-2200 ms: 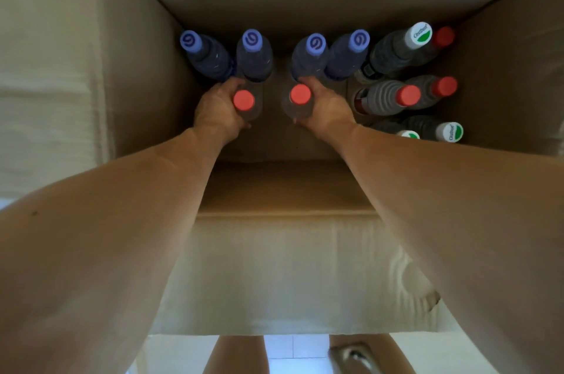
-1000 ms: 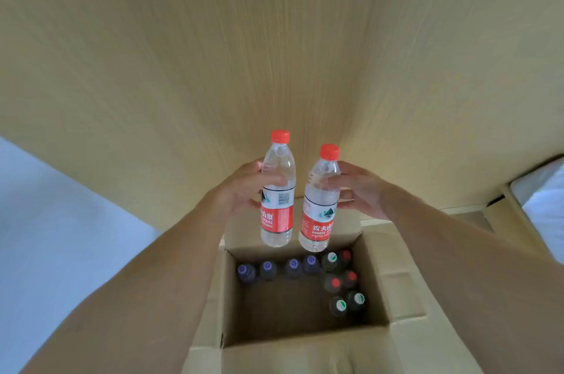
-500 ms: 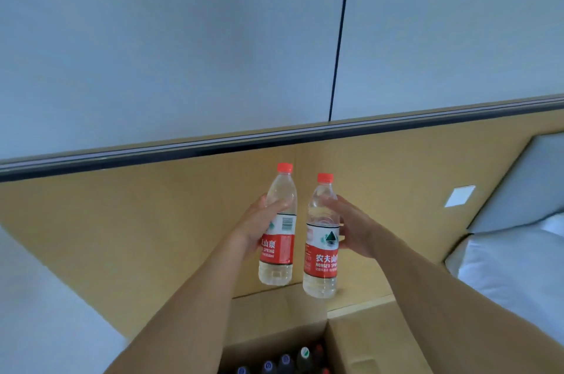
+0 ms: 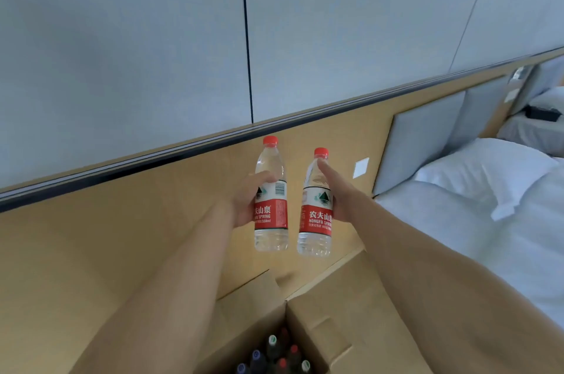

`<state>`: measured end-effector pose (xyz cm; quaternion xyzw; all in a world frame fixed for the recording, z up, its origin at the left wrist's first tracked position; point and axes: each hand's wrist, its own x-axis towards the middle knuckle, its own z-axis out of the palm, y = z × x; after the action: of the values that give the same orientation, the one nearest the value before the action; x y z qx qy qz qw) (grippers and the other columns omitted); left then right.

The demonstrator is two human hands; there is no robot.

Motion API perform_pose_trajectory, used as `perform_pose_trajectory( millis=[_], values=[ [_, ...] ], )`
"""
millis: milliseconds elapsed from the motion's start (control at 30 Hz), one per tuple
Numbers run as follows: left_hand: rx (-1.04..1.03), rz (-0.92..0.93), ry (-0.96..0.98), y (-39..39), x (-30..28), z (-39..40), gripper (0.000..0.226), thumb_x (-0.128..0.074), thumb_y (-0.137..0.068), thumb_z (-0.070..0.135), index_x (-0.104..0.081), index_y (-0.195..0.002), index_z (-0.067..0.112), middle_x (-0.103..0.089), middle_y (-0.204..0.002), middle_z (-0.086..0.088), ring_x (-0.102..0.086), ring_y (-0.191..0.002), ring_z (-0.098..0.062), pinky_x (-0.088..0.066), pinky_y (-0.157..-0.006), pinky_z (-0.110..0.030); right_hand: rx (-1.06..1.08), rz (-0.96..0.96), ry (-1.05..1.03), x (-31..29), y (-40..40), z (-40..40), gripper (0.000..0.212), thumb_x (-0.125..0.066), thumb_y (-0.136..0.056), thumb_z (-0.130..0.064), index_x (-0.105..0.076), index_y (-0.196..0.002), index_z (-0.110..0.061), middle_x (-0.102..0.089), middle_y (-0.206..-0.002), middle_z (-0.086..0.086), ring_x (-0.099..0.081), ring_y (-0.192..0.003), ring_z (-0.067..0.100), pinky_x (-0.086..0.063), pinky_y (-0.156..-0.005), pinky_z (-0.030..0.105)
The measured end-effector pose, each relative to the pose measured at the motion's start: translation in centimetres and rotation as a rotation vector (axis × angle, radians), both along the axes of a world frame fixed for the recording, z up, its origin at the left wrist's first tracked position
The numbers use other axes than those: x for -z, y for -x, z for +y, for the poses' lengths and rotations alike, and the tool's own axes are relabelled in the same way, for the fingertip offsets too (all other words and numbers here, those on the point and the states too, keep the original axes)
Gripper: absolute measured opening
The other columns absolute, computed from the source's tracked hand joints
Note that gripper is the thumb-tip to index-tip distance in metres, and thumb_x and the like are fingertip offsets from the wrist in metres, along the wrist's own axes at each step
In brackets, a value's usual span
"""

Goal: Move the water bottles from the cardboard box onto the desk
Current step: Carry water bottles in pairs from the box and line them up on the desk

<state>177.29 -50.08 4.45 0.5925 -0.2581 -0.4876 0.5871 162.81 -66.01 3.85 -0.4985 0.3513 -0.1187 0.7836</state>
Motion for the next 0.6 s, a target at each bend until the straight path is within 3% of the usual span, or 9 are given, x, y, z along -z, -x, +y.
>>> perform_pose_trajectory(
  millis=[167, 367, 433, 500, 600],
  values=[
    [0.174, -0.032, 0.008, 3.1, -1.1, -1.3, 0.014, -0.056, -0.093, 0.022, -0.062, -0.101, 0.012, -0.071, -0.079, -0.007, -0.067, -0.065, -0.019, -0.057, -0.064, -0.03, 0.124, 0.028, -0.052, -0.7, 5.1, 0.8, 0.065, -0.068, -0.083, -0.06, -0.051, -0.122, -0.01, -0.066, -0.081, 0.012, -0.065, -0.068, 0.025, -0.054, -0.083, 0.042],
    [0.369, -0.043, 0.007, 7.8, -1.2, -3.6, 0.033, -0.059, -0.081, 0.025, -0.058, -0.11, 0.01, -0.07, -0.09, -0.012, -0.066, -0.076, -0.024, -0.053, -0.078, -0.037, 0.121, 0.027, -0.016, -2.1, 12.1, 2.1, 0.035, -0.061, -0.089, -0.025, -0.052, -0.117, -0.007, -0.069, -0.091, 0.015, -0.067, -0.079, 0.028, -0.056, -0.078, 0.041],
    [0.431, -0.053, -0.003, 9.6, -1.2, -4.5, 0.04, -0.06, -0.077, 0.026, -0.056, -0.113, 0.009, -0.068, -0.096, -0.014, -0.065, -0.079, -0.026, -0.052, -0.08, -0.039, 0.143, 0.019, -0.008, -2.1, 14.3, 2.4, 0.031, -0.06, -0.09, -0.02, -0.051, -0.117, -0.007, -0.071, -0.096, 0.018, -0.068, -0.086, 0.031, -0.056, -0.085, 0.043],
    [0.487, -0.056, -0.009, 11.7, -1.1, -5.4, 0.044, -0.06, -0.074, 0.025, -0.054, -0.116, 0.01, -0.068, -0.095, -0.013, -0.066, -0.077, -0.025, -0.056, -0.074, -0.037, 0.204, 0.017, 0.021, -1.9, 16.5, 2.7, 0.033, -0.062, -0.09, -0.017, -0.049, -0.119, -0.007, -0.071, -0.097, 0.019, -0.069, -0.087, 0.031, -0.054, -0.09, 0.045],
    [0.558, -0.055, 0.013, 15.2, -0.8, -6.7, 0.042, -0.061, -0.076, 0.022, -0.056, -0.116, 0.012, -0.073, -0.093, -0.013, -0.071, -0.076, -0.024, -0.06, -0.067, -0.038, 0.32, 0.027, 0.085, -1.6, 20.3, 3.0, 0.041, -0.066, -0.09, -0.015, -0.05, -0.126, -0.004, -0.071, -0.102, 0.02, -0.07, -0.085, 0.031, -0.057, -0.082, 0.043]
  ],
)
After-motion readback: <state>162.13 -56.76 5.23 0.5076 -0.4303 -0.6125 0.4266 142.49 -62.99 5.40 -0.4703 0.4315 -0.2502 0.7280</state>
